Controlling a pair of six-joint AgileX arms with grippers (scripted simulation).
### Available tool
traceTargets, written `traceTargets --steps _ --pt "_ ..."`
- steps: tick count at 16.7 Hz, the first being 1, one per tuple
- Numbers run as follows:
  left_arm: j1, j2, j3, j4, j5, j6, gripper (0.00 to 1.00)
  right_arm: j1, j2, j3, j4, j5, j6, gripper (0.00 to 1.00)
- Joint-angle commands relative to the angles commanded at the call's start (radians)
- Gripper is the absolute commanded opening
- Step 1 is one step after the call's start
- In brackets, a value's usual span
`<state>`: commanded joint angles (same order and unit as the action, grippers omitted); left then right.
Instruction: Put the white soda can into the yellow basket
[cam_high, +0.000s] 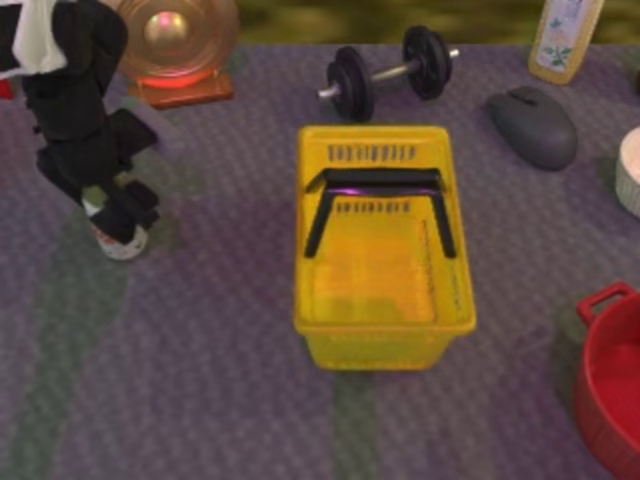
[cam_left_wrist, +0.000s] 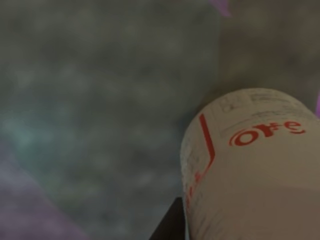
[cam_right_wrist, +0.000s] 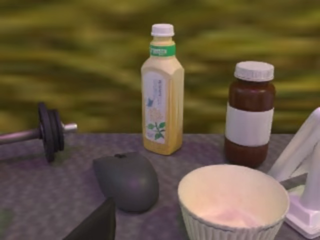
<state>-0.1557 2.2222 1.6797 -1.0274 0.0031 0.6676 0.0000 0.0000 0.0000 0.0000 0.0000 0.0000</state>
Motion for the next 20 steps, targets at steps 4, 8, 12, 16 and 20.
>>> traceTargets --steps 4,8,12,16,20 --pt "-0.004 0.001 -0.003 0.03 0.028 -0.009 0.0 0.0 0.0 0.0 0.0 0.0 0.0 1.0" --pt "-0.024 0.011 -0.021 0.208 0.176 -0.075 0.0 0.0 0.0 0.0 0.0 0.0 0.0 1.0" --pt "-0.052 0.015 -0.059 0.53 0.415 -0.189 0.0 0.0 0.0 0.0 0.0 0.0 0.0 1.0" --pt "-0.087 0.006 -0.121 0.932 0.695 -0.329 0.0 0.0 0.0 0.0 0.0 0.0 0.0 1.0" --pt "-0.121 -0.021 -0.194 1.327 0.968 -0.469 0.0 0.0 0.0 0.0 0.0 0.0 0.0 1.0"
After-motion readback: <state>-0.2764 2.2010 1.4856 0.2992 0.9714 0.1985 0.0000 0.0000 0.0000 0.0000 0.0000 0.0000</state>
